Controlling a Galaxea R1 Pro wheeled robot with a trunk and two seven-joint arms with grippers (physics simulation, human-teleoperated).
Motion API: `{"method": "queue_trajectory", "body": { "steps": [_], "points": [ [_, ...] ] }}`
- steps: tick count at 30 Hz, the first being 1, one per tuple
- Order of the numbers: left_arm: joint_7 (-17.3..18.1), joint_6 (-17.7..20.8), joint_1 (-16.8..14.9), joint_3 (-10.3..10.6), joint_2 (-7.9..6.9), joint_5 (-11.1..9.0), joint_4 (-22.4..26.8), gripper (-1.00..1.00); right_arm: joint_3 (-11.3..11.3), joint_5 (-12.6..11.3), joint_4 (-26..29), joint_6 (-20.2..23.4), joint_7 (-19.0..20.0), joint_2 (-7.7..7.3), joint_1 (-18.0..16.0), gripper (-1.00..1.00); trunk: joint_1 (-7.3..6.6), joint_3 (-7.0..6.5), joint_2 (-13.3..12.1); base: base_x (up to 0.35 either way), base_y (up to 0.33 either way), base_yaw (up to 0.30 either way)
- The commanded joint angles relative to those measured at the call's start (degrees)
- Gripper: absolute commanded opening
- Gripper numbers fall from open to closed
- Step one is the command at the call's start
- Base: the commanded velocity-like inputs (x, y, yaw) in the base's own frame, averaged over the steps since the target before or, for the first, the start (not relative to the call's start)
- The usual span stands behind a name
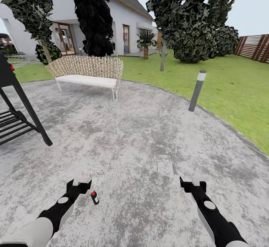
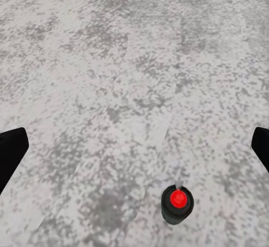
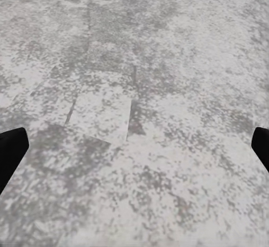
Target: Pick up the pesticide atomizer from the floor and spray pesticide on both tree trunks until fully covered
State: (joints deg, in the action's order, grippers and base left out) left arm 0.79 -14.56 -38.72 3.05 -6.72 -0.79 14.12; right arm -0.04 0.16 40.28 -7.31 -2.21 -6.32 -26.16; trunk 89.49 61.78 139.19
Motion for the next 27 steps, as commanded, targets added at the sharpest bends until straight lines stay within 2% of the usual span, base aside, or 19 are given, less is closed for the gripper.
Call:
{"method": "queue_trajectory", "body": {
  "steps": [1,7,10,12,14,27],
  "points": [
    [0.0,-0.2,0.0,0.3,-0.04,-0.1,-0.1,1.00,0.0,0.0,0.0,-0.2,-0.2,0.00,0.0,1.00,0.21,0.32,0.4,0.000,0.000,-0.001],
    [0.0,-0.3,0.0,0.3,-0.05,-0.1,-0.1,1.00,0.0,0.0,0.0,-0.2,-0.2,0.00,0.0,1.00,1.53,1.95,2.8,0.000,0.000,0.000],
    [0.0,-1.2,1.2,0.3,0.00,-0.1,0.1,1.00,0.1,0.0,0.0,-0.2,-0.2,0.00,0.0,1.00,2.19,2.77,4.0,0.000,0.000,0.000],
    [0.0,-5.2,1.6,0.4,0.03,0.0,0.0,1.00,0.1,0.0,0.0,-0.2,-0.2,0.00,0.0,1.00,2.24,3.40,4.1,0.000,0.000,0.000],
    [0.0,-7.5,1.8,0.4,0.04,-0.1,-0.1,1.00,0.1,0.0,-0.1,-0.2,-0.2,0.00,0.0,1.00,2.29,4.02,4.1,0.000,0.000,0.000],
    [0.0,-9.1,1.9,0.5,0.04,-0.2,-0.1,1.00,0.1,0.0,0.0,-0.2,-0.2,0.00,0.0,1.00,2.63,8.10,4.3,0.000,0.000,0.000]
  ]
}}
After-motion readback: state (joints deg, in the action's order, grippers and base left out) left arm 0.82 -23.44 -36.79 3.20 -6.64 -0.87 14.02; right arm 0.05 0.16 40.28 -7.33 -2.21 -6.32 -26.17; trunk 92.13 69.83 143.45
